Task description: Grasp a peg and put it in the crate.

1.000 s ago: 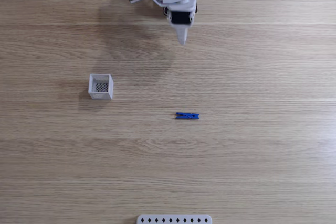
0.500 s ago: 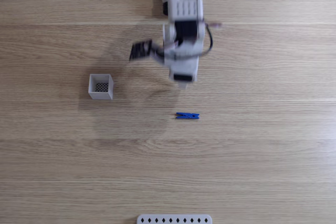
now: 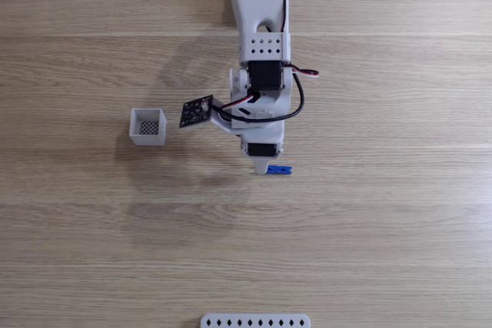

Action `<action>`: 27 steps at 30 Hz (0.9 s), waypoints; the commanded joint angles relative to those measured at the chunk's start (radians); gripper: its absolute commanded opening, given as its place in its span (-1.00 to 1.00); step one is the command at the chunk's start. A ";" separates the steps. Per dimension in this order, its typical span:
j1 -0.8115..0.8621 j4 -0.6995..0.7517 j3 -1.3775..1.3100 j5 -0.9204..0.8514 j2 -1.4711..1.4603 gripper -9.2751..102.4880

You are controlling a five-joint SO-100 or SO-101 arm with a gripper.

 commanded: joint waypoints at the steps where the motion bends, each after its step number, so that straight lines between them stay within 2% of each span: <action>1: 0.006 0.009 -0.103 -0.003 0.040 -0.69; 11: -0.017 0.012 -0.110 0.005 -0.025 -0.67; 19: -0.054 0.009 -0.112 0.052 -0.032 -0.53; 27: -0.067 0.011 -0.107 0.060 -0.044 -0.58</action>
